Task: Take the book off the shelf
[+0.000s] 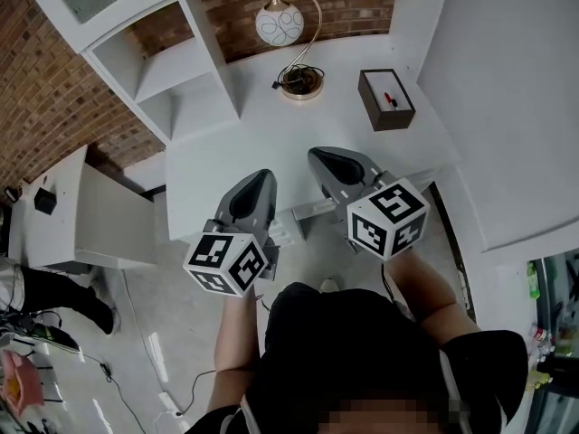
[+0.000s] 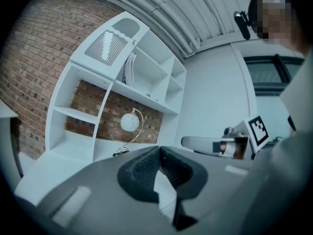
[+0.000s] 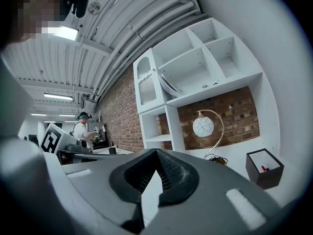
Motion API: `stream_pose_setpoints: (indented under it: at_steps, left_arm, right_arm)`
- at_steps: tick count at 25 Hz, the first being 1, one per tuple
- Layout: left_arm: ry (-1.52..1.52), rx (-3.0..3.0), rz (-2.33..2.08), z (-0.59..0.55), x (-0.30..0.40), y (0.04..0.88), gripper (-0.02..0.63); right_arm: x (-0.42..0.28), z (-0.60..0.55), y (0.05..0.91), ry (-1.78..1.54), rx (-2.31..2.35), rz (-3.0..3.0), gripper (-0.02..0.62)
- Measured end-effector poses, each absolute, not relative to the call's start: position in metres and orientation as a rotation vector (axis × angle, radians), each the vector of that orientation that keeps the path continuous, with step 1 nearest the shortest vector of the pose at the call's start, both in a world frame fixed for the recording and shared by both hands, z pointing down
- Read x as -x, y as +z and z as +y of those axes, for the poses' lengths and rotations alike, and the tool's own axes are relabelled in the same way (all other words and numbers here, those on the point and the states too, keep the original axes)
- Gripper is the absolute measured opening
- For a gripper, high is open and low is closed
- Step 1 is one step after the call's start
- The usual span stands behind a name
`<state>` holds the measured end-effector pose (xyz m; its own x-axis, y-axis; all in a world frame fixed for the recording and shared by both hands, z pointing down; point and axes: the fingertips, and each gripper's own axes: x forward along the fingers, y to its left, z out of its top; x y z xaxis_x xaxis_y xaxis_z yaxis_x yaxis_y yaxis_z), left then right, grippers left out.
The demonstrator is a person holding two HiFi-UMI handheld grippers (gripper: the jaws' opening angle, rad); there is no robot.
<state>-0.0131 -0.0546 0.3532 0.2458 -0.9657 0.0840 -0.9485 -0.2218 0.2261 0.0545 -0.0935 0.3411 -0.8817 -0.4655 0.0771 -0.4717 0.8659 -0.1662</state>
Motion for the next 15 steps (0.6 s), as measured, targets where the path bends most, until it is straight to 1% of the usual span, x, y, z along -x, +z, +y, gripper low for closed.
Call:
stream_pose_setpoints:
  at_steps: [15]
  left_arm:
    - [-0.069, -2.245, -1.886, -0.088, 0.053, 0.341, 0.006]
  right_arm:
    - [-0.009, -0.127, 0.331, 0.271, -0.652, -3.044, -0.002]
